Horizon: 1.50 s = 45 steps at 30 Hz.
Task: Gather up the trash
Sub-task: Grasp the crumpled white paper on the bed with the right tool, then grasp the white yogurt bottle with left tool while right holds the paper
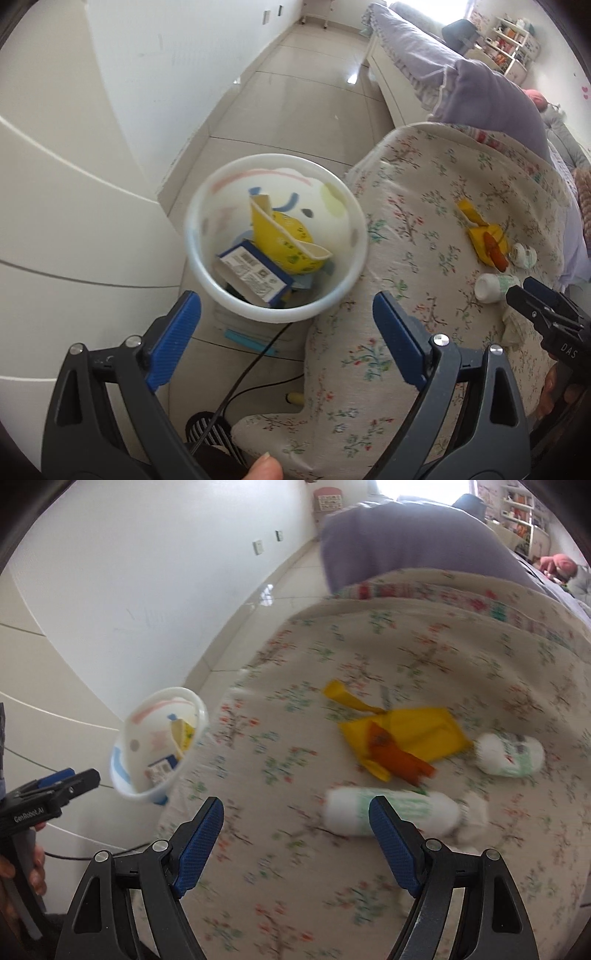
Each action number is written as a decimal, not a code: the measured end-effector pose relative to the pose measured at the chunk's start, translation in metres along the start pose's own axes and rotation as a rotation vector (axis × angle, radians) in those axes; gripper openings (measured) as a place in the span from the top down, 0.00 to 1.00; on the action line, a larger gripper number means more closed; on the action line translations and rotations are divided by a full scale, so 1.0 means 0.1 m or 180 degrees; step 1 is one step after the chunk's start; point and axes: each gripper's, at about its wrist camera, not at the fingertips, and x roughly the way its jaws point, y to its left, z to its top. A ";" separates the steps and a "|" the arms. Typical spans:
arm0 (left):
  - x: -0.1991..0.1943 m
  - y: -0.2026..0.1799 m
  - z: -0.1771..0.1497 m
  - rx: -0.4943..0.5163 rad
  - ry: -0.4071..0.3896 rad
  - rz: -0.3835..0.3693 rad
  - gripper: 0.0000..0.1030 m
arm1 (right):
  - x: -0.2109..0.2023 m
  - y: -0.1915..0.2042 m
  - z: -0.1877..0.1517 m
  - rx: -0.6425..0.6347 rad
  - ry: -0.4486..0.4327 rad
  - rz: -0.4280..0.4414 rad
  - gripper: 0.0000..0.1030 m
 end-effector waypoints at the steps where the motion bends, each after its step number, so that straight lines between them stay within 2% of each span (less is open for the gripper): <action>1: 0.01 -0.06 0.00 0.0027 0.0010 -0.0026 0.09 | -0.01 -0.08 -0.04 0.0025 0.0028 -0.0036 0.20; 9: 0.03 -0.45 -0.03 0.0183 0.0032 -0.0155 0.09 | -0.03 -0.67 -0.26 0.0277 0.0254 -0.0245 0.20; 16: 0.12 -0.79 -0.10 0.0375 0.0105 -0.0194 0.09 | 0.14 -0.88 -0.39 0.0455 0.0482 -0.0277 0.21; 17: 0.14 -0.84 -0.11 0.0407 0.0119 -0.0196 0.09 | 0.18 -0.91 -0.41 0.0485 0.0521 -0.0271 0.24; 19: 0.17 -0.93 -0.13 0.0471 0.0138 -0.0194 0.09 | 0.23 -0.93 -0.43 0.0519 0.0590 -0.0238 0.37; 21: 0.19 -1.02 -0.16 0.0547 0.0146 -0.0191 0.09 | 0.26 -0.95 -0.45 0.0497 0.0671 -0.0190 0.64; 23: 0.21 -1.12 -0.17 0.0622 0.0146 -0.0185 0.09 | 0.24 -0.96 -0.45 0.0493 0.0652 -0.0093 0.70; 31: 0.30 -1.54 -0.19 0.0877 0.0153 -0.0255 0.09 | -0.15 -1.19 -0.44 0.0621 0.0315 -0.0102 0.72; 39: 0.42 -2.13 -0.27 0.1321 0.0061 -0.0387 0.09 | -0.28 -1.77 -0.54 0.0858 0.0282 -0.0264 0.72; 45: 0.53 -2.53 -0.32 0.1663 0.0027 -0.0499 0.09 | -0.34 -1.99 -0.64 0.0918 0.0284 -0.0361 0.71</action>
